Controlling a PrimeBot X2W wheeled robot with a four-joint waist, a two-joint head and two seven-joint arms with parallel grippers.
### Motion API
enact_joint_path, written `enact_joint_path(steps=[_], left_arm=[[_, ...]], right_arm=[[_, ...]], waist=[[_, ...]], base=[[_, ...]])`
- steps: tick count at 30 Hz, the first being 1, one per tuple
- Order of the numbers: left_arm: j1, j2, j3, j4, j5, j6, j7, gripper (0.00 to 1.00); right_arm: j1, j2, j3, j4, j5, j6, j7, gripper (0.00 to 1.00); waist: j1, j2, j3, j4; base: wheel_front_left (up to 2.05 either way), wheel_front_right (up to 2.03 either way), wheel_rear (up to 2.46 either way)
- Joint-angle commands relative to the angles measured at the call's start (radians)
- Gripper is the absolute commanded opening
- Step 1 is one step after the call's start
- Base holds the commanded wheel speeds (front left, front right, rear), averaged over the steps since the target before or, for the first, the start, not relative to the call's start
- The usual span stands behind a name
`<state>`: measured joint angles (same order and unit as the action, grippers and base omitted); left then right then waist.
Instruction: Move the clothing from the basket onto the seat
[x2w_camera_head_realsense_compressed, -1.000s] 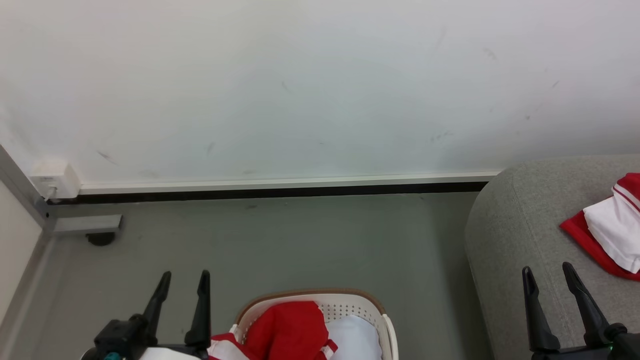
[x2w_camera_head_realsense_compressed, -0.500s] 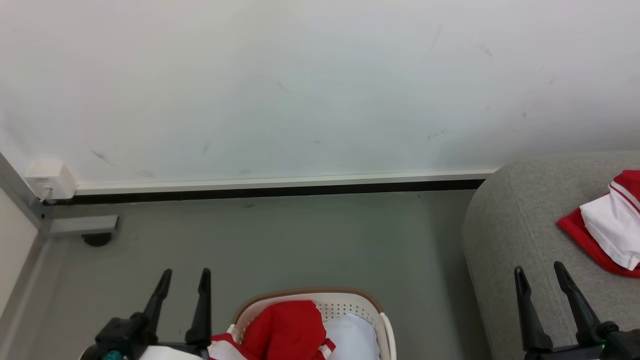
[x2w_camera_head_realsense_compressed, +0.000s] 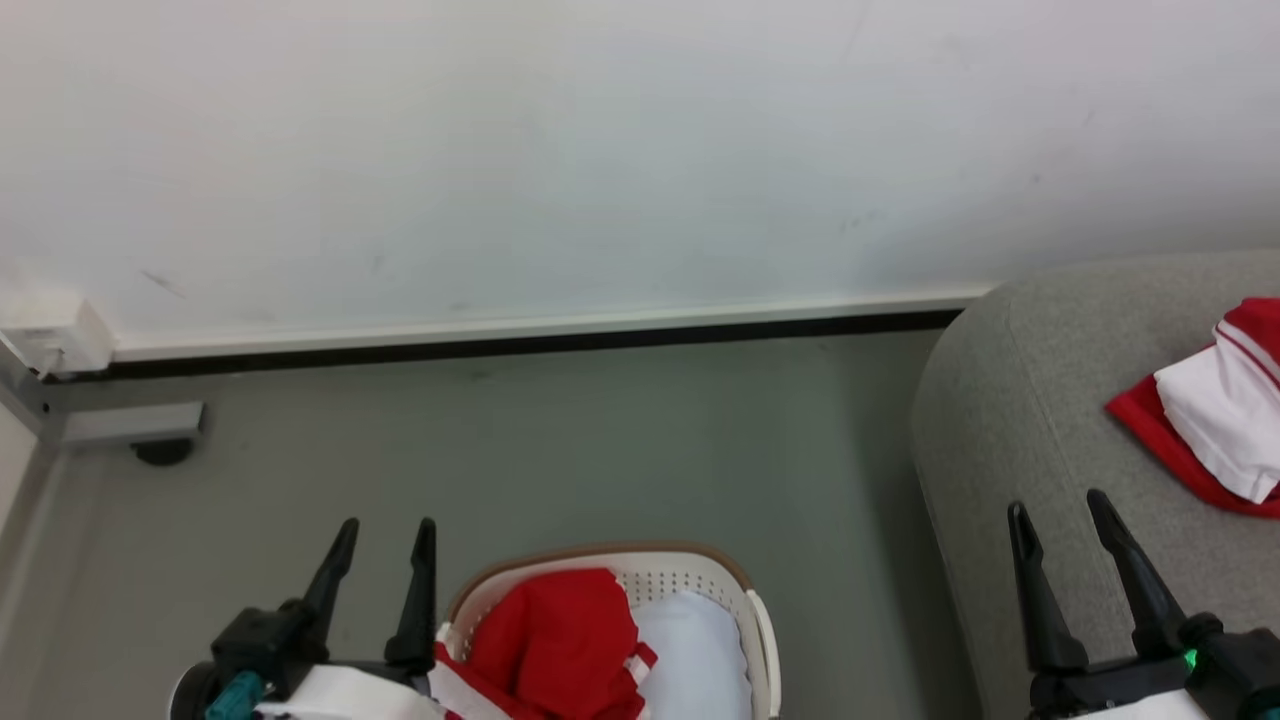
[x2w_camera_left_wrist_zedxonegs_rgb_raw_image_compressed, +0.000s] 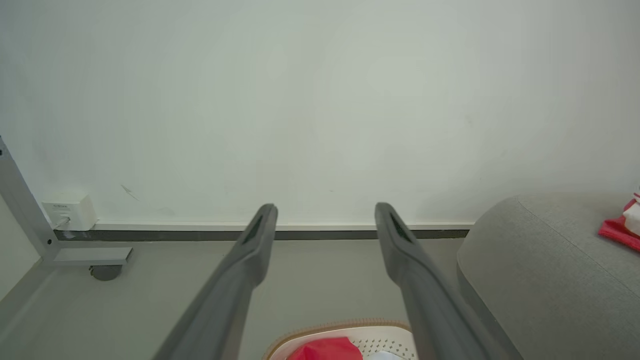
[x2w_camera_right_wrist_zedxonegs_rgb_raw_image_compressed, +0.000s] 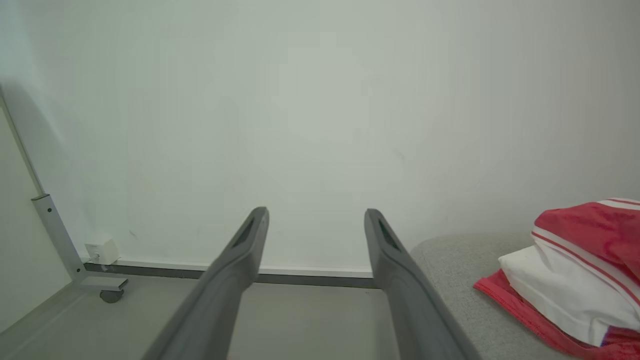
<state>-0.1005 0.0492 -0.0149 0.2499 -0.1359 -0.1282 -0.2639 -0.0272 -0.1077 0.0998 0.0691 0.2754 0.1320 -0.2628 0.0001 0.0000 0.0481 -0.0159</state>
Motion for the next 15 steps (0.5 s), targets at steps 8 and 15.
enact_joint_path(steps=[8, 15], left_arm=[[-0.118, 0.038, -0.054, 0.116, 0.016, -0.002, -0.001, 1.00], [-0.250, 0.106, -0.142, 0.308, -0.030, -0.001, -0.001, 1.00]], right_arm=[[-0.092, 0.002, 0.005, -0.031, -0.011, -0.002, -0.001, 1.00], [-0.185, 0.017, 0.008, -0.054, -0.029, -0.002, -0.001, 1.00]], waist=[[-0.0001, 0.0000, 0.168, -0.067], [-0.0001, 0.0000, 0.310, -0.129]], base=[[0.00, 0.00, 0.00], [0.00, 0.00, 0.00]])
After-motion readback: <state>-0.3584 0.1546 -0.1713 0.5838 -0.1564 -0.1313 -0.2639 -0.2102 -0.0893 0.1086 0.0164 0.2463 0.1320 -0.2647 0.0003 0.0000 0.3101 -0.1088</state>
